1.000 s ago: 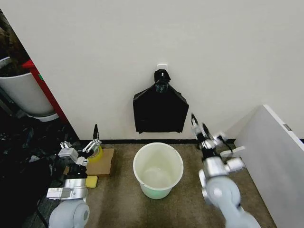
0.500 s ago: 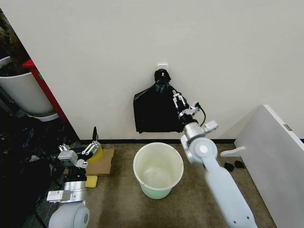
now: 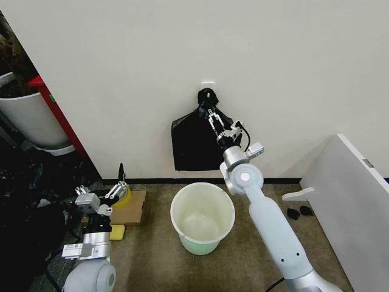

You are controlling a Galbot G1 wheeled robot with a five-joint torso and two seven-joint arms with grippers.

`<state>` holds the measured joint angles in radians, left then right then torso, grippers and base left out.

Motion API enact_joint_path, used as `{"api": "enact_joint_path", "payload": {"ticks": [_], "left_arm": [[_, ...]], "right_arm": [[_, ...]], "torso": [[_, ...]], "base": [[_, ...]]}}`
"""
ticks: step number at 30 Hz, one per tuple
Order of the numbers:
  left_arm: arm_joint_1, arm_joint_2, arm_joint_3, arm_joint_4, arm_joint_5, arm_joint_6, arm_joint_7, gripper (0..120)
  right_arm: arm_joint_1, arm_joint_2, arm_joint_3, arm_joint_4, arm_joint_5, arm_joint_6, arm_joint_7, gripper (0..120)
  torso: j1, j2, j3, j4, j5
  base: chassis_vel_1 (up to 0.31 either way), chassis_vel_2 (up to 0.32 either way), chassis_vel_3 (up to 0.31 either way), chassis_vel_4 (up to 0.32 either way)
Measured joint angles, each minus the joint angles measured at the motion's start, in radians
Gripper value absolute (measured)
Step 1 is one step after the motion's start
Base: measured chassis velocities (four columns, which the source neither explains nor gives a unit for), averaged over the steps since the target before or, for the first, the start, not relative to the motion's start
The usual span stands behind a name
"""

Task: Place the garbage bag over the trash bin.

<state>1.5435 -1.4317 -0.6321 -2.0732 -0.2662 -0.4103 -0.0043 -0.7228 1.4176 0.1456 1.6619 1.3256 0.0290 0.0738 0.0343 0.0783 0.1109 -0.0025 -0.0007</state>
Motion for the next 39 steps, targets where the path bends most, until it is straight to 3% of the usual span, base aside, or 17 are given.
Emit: {"api": "enact_joint_path", "payload": {"ticks": [13,18,27,29,33,35,37,39], "left_arm": [[-0.006,0.003,0.011,0.013,0.004,-0.002,-0.003,100],[-0.005,0.005,0.011,0.013,0.005,-0.002,-0.006,100],[0.002,0.016,0.004,-0.006,0.003,-0.002,-0.015,100],[0.004,0.018,0.003,-0.01,0.003,-0.002,-0.019,100],[0.006,0.018,0.006,-0.013,0.004,-0.004,-0.02,100],[0.006,0.016,0.013,-0.02,0.005,-0.004,-0.021,100],[0.006,0.016,0.013,-0.021,0.006,-0.004,-0.021,100],[0.006,0.016,0.017,-0.028,0.008,-0.004,-0.021,100]], "right_arm": [[-0.022,0.015,-0.006,0.014,-0.063,0.036,-0.023,0],[-0.058,-0.004,-0.023,0.044,-0.133,0.038,-0.015,0],[-0.253,-0.199,-0.088,0.128,-0.37,0.063,-0.068,0],[-0.328,-0.281,-0.088,0.16,-0.439,0.074,-0.113,0],[-0.394,-0.336,-0.072,0.181,-0.524,0.084,-0.182,0],[-0.439,-0.361,-0.029,0.17,-0.625,0.096,-0.305,0],[-0.443,-0.363,-0.022,0.165,-0.639,0.099,-0.325,0],[-0.484,-0.368,0.06,0.093,-0.751,0.15,-0.581,0]], "torso": [[0.0,0.0,0.0,0.0,0.0001],[0.0,0.0,0.0,0.0001,0.0001],[0.0,0.0,0.0,-0.0001,0.0005],[0.0,0.0,0.0,-0.0002,0.0003],[0.0,0.0,0.0,0.0001,0.0002],[0.0,0.0,0.0,-0.0001,0.0002],[0.0,0.0,0.0,0.0,0.0003],[0.0,0.0,0.0,-0.0001,0.0005]], "base": [[0.0,0.0,0.0,0.0],[0.0,0.0,0.0,0.0],[0.0,0.0,0.0,0.0],[0.0,0.0,0.0,0.0],[0.0,0.0,0.0,0.0],[0.0,0.0,0.0,0.0],[0.0,0.0,0.0,0.0],[0.0,0.0,0.0,0.0]]}}
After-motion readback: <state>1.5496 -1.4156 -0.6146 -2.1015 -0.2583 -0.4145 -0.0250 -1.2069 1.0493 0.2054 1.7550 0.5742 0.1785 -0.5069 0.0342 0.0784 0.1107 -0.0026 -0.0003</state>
